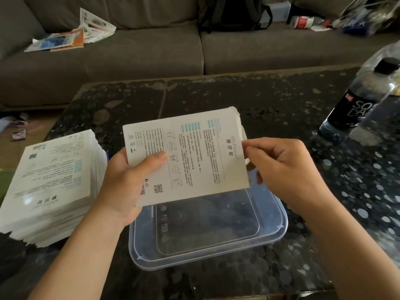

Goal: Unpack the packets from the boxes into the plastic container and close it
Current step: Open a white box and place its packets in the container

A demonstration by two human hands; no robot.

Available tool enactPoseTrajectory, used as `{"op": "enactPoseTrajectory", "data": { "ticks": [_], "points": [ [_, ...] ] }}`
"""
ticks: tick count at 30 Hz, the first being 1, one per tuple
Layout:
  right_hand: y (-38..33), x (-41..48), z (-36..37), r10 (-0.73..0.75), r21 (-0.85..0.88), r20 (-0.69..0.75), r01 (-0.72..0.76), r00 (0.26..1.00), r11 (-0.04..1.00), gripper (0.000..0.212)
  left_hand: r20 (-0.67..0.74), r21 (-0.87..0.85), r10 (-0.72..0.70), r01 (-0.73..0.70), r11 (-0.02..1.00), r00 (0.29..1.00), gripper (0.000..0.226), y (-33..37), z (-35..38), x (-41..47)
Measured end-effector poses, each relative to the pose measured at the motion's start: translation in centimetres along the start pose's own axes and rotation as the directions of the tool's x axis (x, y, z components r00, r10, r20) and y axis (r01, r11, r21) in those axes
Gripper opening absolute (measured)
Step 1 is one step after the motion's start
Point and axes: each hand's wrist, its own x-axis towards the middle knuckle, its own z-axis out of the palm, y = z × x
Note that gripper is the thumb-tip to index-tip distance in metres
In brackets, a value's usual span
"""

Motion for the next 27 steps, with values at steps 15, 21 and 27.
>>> {"op": "enactPoseTrajectory", "data": {
  "ticks": [15,21,27],
  "points": [
    [-0.5,-0.1,0.5,0.204,0.154,0.156,-0.228,0.966,0.961,0.02,0.033,0.112,0.046,-0.05,0.992,0.998,0.056,-0.2,0.6,-0.2],
    [-0.1,0.1,0.5,0.228,0.268,0.233,-0.288,0.945,0.92,0.021,0.036,0.13,0.085,-0.088,0.988,0.996,0.07,-0.2,1.0,-0.2],
    [-0.2,0.1,0.4,0.231,0.334,0.226,-0.298,0.946,0.894,0.02,-0.073,0.303,0.172,-0.143,0.942,0.982,0.087,-0.1,1.8,-0.3]
  ]
}}
